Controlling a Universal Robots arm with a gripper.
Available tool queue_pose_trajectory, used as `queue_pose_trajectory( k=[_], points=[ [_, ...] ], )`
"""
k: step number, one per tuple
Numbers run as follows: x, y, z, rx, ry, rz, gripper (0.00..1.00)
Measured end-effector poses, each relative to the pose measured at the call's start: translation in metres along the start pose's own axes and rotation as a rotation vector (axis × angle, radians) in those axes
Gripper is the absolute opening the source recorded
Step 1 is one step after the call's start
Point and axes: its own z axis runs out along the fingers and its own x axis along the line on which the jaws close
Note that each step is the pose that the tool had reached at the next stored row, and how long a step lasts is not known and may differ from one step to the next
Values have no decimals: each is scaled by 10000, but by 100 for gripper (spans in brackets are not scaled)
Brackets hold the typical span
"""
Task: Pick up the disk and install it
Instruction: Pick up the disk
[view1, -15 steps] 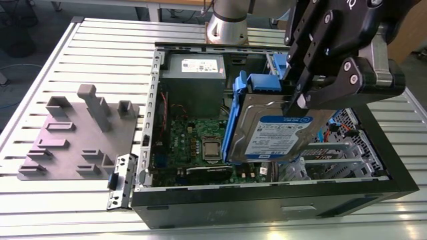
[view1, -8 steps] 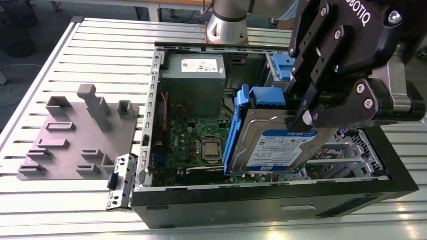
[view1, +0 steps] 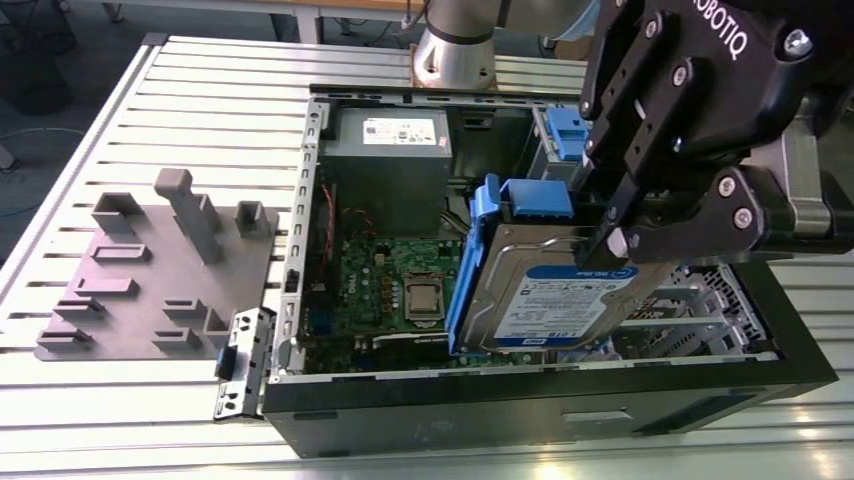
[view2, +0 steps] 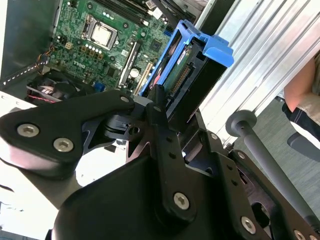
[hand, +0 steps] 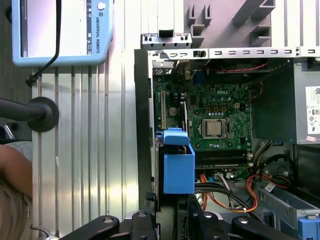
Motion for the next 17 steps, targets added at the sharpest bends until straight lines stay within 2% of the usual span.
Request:
queue_pose_trajectory(
  k=[17],
  points=[
    [40, -1, 0, 0, -1, 0, 35]
  ],
)
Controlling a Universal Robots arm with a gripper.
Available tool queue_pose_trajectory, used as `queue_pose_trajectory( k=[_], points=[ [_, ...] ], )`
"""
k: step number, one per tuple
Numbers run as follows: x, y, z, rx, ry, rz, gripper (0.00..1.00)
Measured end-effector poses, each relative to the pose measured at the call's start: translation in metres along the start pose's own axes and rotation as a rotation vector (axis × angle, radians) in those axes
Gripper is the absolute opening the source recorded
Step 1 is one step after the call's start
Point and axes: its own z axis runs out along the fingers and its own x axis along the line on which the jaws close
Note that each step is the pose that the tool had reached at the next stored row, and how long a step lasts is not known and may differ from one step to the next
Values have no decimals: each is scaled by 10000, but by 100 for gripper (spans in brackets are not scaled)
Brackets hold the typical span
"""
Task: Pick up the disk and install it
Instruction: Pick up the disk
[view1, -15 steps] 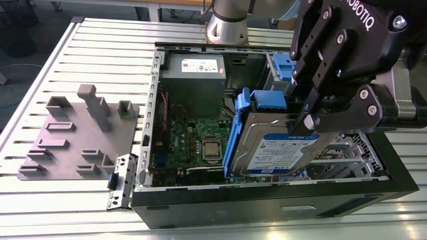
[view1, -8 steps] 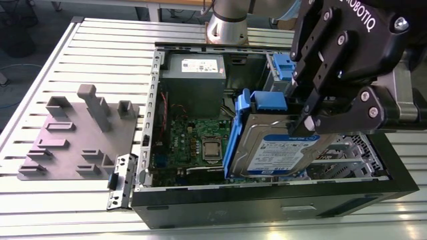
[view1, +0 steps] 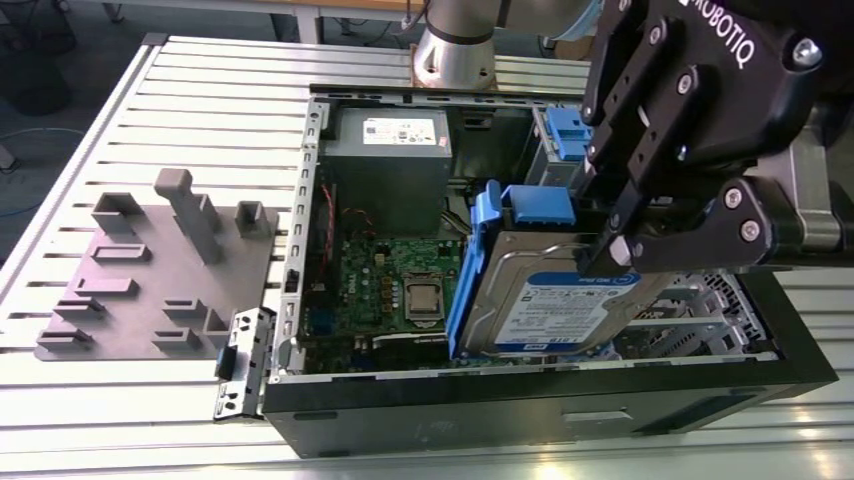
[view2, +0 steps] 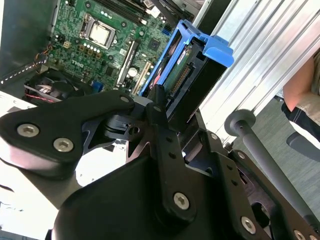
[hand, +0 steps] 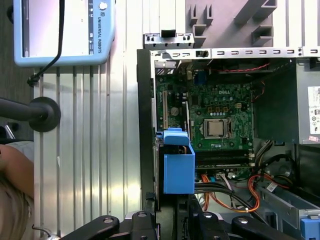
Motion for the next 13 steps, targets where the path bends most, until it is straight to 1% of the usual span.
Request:
queue_pose_trajectory(
  k=[5, 7, 13],
  points=[
    [9, 0, -1, 0, 1, 0, 35],
    [51, -1, -2, 0, 1, 0, 35],
    [65, -2, -2, 0, 2, 0, 35]
  ],
)
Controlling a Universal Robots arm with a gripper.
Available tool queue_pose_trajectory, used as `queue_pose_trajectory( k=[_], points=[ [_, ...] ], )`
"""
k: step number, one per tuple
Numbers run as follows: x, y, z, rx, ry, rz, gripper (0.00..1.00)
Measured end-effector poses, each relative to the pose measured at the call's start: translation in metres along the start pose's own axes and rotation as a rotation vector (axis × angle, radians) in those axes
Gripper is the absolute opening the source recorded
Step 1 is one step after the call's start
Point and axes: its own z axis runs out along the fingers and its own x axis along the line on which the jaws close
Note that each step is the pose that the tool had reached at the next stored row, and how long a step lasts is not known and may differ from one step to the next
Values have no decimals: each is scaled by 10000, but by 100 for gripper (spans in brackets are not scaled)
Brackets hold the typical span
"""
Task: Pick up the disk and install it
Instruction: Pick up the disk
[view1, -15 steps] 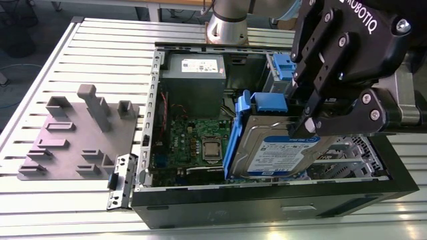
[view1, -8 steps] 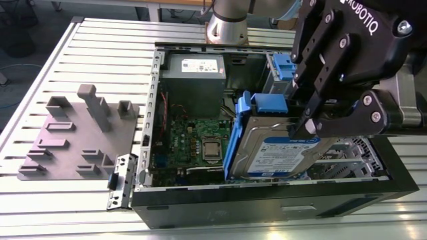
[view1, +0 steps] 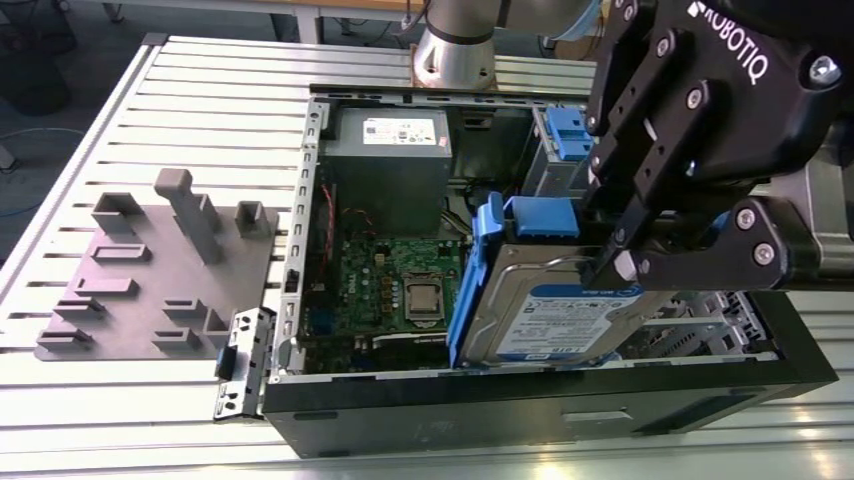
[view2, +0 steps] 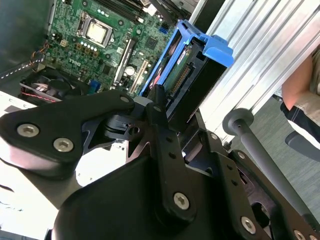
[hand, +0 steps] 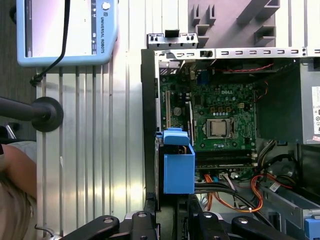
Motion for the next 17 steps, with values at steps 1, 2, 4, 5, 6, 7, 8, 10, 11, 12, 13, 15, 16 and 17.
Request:
queue_pose_trajectory(
  k=[1, 2, 4, 5, 6, 7, 8, 10, 11, 12, 13, 15, 16, 17],
  points=[
    [2, 0, 0, 0, 0, 0, 35],
    [3, 0, 0, 0, 0, 0, 35],
    [7, 0, 0, 0, -1, 0, 35],
    [9, 0, 0, 0, -1, 0, 35],
    [11, 0, 0, 0, 0, 0, 35],
    [13, 0, 0, 0, -1, 0, 35],
    [14, 0, 0, 0, -1, 0, 35],
    [18, 0, 0, 0, 0, 0, 35],
    [27, -1, -1, 0, -1, 0, 35],
    [34, -1, -1, 0, 0, 0, 35],
    [36, -1, -1, 0, 0, 0, 35],
    [40, -1, 0, 0, -1, 0, 35],
    [42, -1, -1, 0, -1, 0, 35],
    [44, -1, -1, 0, 0, 0, 35]
  ],
)
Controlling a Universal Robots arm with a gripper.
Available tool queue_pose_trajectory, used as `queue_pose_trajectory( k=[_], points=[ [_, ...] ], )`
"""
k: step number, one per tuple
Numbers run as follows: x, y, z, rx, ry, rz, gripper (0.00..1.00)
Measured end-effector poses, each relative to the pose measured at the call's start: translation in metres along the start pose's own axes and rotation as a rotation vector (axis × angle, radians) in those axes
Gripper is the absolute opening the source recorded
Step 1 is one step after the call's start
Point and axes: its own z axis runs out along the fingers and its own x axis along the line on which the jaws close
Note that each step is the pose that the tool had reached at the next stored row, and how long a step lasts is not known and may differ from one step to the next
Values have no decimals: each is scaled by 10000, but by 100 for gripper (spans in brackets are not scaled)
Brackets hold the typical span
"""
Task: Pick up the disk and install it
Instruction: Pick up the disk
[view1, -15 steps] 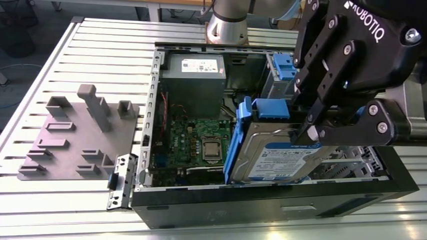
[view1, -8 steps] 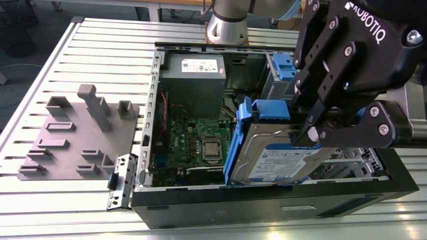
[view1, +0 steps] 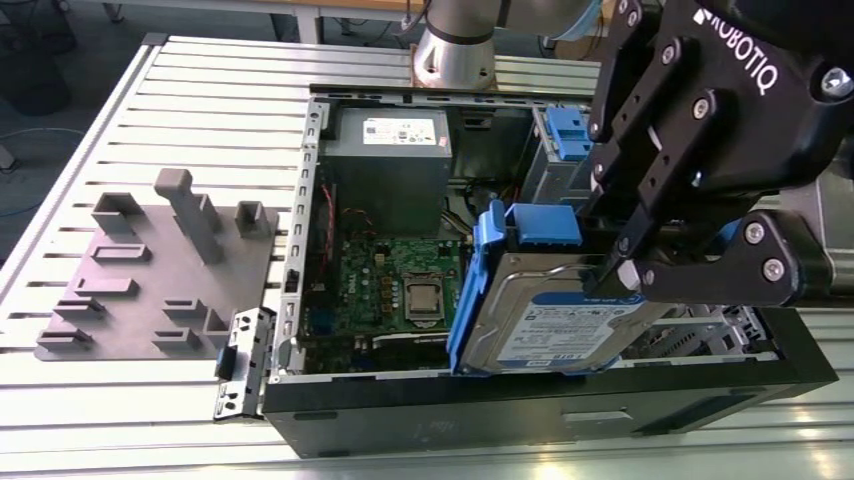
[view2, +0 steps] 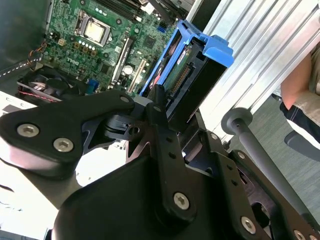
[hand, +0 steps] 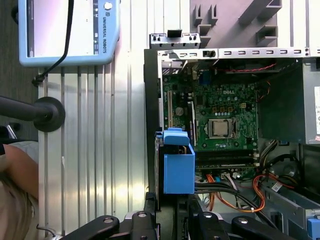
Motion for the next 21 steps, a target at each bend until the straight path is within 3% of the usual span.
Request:
queue_pose_trajectory(
  k=[21],
  points=[
    [38, -1, 0, 0, -1, 0, 35]
  ],
)
